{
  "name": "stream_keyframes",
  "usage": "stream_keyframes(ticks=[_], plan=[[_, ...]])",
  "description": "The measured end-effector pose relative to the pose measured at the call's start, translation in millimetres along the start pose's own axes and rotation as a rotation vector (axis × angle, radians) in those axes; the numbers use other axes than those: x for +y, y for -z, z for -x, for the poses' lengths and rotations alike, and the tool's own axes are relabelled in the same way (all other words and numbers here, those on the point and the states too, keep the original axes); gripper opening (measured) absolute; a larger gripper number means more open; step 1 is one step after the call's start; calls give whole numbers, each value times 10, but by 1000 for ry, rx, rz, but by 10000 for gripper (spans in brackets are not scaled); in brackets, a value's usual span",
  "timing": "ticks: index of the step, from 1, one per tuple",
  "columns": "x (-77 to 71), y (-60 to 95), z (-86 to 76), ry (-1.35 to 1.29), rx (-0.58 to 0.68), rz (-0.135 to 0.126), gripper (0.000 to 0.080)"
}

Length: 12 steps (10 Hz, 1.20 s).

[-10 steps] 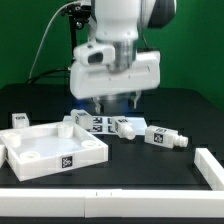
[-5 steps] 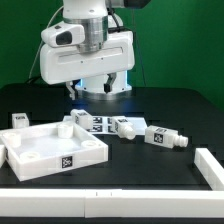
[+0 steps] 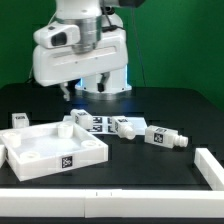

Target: Assemble one leg

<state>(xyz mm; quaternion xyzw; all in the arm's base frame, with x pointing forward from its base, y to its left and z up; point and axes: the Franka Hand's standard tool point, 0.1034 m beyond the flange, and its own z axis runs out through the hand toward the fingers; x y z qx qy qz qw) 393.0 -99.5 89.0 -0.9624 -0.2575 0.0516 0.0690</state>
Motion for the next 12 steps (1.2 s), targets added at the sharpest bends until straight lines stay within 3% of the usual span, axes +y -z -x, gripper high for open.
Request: stream_keyframes(ticks=[1,2,7,9,10,12], plan=[[147,61,-104,31,11,12,649],[203,79,-154,49,16,19,649],[213,64,-155,44,16,20,649],[485,29,-197,8,25,45,649],[708,32,-202,29,24,51,649],[1043,-80,-31,95,17,51,649]])
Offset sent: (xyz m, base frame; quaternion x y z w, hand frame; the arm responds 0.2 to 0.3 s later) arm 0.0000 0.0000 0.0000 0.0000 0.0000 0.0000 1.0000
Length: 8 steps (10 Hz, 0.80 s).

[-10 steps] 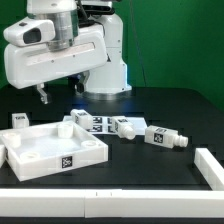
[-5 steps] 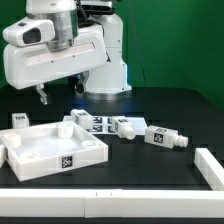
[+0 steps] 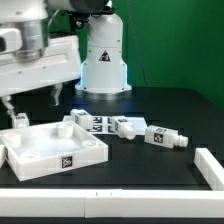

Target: Assemble one leg

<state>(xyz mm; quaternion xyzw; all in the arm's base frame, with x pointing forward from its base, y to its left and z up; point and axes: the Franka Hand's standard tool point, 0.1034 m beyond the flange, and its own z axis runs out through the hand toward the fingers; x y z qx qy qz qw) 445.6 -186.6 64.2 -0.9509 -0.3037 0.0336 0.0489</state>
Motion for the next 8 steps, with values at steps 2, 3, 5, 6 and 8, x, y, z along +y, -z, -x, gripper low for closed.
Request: stream_keyframes(ticks=[2,3,5,6,8], plan=[[5,-3,6,-16,-1,0,649],[5,-6,10,-16,-2,-1,649],[219,-111,-39,4,19,103,649],[331,-178,-75,0,13,107,649],[524,-268,-45,11,5,107,649]])
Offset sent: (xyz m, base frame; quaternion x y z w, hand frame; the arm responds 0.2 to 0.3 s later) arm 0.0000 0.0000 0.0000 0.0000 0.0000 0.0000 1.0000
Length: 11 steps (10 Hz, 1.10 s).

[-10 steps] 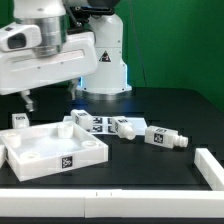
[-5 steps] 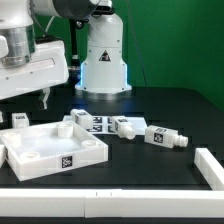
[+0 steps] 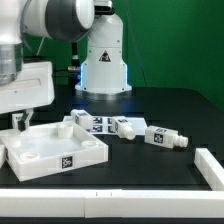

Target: Assemble one leg

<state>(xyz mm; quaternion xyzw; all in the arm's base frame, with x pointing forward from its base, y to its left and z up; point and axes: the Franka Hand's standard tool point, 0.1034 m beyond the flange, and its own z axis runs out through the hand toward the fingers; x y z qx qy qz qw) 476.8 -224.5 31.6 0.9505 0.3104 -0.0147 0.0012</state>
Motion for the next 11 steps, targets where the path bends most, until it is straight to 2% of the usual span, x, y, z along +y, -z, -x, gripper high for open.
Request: stream_keyframes(ticks=[1,4,6,7,8,10,11], plan=[[-74,-23,1,-29,-14,-32,649],[-67,-38,-28,-46,-14,-30,649],[-16,-113,-204,-124,-23,-36,649],[-10,-197,-234,-140,-30,-38,649],[-4,-231,-216,-141,-26,-27,649],[-4,-232,-215,-141,-26,-27,649],[2,-231,-214,-141,-26,-26,519]])
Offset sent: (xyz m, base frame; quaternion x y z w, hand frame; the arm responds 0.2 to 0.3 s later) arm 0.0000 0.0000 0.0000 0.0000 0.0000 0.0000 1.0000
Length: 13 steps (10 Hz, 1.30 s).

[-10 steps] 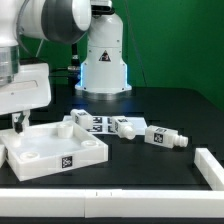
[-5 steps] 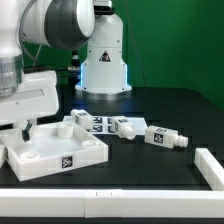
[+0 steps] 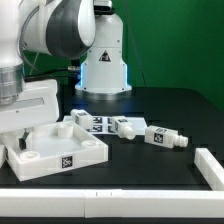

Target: Assemble one leg

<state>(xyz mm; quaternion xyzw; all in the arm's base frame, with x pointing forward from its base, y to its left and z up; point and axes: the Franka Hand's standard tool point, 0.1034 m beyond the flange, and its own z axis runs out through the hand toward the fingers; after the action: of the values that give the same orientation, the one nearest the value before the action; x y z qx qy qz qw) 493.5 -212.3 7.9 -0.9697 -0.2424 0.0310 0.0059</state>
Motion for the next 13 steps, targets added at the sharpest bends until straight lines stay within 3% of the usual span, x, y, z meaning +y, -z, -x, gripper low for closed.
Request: stream_keyframes(ticks=[2,3,5,7,8,13], plan=[[84,21,35,-11,5,18,246],[94,16,67,-14,1,18,246],[-14,-25,155,-22,-12,-4,52],[-121,-28,203,-143,-9,-8,54],[-208,-13,134,-203,-7,-4,54],[-394,101,-467,-495,14,-9,54]])
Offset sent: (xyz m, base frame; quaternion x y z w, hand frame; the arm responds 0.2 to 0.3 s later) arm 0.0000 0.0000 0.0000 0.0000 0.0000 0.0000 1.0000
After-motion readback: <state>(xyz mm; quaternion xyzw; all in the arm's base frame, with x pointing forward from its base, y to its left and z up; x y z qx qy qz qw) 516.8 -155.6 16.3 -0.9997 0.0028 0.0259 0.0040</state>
